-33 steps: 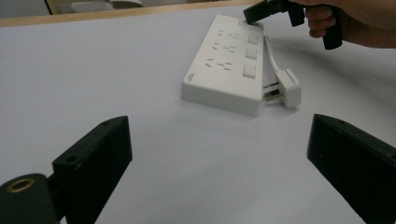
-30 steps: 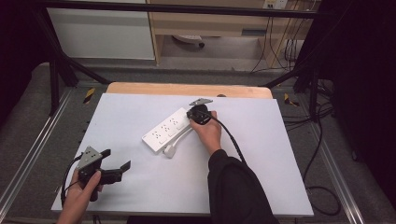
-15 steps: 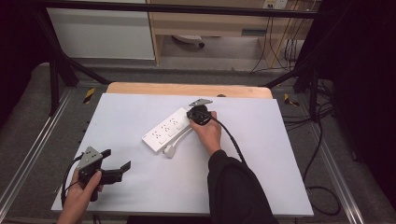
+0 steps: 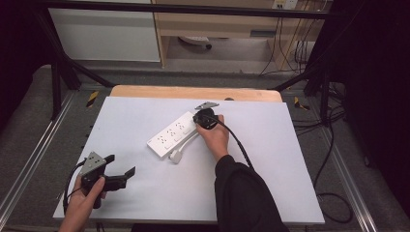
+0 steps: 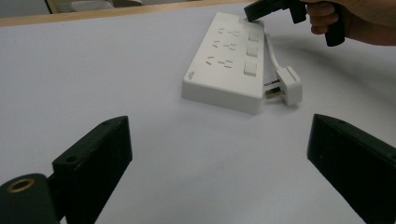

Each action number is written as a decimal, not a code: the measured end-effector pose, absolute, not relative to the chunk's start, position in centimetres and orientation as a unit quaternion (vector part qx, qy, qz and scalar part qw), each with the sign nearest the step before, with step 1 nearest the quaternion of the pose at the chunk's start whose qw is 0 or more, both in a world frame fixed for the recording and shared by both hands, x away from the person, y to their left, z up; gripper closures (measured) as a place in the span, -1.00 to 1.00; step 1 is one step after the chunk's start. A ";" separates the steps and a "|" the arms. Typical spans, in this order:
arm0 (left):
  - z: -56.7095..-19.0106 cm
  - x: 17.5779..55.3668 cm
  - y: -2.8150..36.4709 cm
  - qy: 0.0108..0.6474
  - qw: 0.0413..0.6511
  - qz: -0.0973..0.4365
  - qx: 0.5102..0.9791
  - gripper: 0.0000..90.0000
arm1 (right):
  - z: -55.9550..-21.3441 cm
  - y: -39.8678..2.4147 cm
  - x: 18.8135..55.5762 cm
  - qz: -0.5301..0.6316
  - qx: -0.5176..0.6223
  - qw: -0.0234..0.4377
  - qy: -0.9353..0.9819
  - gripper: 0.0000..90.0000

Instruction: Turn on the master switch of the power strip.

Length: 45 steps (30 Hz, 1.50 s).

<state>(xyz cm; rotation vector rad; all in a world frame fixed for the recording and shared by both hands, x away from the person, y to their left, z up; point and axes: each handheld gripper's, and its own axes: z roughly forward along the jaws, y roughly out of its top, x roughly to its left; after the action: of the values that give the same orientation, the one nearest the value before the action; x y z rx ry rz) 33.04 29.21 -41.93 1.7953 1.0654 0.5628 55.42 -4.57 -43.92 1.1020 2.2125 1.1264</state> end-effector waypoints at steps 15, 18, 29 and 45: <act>-41.9 33.0 29.2 0.435 0.470 0.230 0.733 -0.86 | -43.7 -4.6 55.4 0.407 0.400 0.209 0.794 1.00; -41.9 33.0 29.2 0.435 0.470 0.230 0.733 -0.86 | -43.7 -4.5 55.5 0.408 0.400 0.209 0.794 1.00; -41.9 33.0 29.3 0.434 0.472 0.229 0.732 -0.86 | -43.9 -4.5 55.3 0.411 0.402 0.219 0.788 1.00; -41.9 33.1 29.4 0.436 0.472 0.230 0.731 -0.86 | -43.5 -4.7 55.4 0.424 0.405 0.217 0.780 1.00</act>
<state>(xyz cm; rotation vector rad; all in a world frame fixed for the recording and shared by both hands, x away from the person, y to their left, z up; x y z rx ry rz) 33.08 29.38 -41.93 1.7910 1.0666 0.5629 55.37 -4.72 -43.55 1.1229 2.1621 1.1735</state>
